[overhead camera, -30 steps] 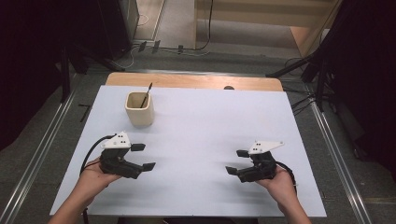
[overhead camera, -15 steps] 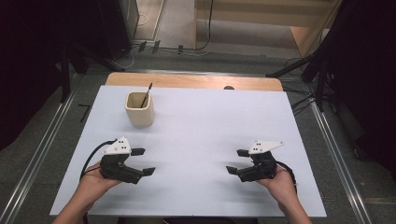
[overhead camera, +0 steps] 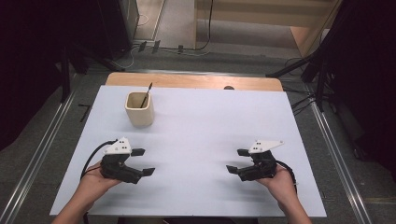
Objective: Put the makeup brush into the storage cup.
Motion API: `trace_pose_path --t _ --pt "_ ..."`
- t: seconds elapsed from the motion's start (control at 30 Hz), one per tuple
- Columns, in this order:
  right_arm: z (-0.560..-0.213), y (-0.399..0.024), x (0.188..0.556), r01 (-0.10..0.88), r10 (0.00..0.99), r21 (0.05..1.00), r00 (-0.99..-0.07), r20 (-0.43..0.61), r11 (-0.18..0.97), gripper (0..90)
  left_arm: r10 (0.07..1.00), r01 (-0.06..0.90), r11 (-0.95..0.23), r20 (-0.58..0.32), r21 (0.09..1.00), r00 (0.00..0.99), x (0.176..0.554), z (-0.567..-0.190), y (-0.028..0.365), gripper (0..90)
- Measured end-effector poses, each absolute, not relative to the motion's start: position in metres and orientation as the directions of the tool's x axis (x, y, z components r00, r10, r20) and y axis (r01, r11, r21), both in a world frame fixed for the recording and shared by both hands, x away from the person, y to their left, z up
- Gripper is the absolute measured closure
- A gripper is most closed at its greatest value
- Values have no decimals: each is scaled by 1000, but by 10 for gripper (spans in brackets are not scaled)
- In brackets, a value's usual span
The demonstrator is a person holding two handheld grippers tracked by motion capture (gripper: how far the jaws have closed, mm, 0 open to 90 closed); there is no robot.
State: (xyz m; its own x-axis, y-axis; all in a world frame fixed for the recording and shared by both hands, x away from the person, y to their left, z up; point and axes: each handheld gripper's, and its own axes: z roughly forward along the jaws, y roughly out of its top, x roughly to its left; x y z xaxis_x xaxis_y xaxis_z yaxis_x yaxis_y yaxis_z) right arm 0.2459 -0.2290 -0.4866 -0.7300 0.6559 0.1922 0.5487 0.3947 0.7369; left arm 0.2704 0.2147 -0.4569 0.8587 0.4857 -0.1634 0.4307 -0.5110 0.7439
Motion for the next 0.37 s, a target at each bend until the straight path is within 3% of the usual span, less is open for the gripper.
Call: trace_pose_path --t 0.37 --pt "-487 -228 246 549 654 735 -732 192 398 216 486 432 -506 -167 746 858 271 -457 216 186"
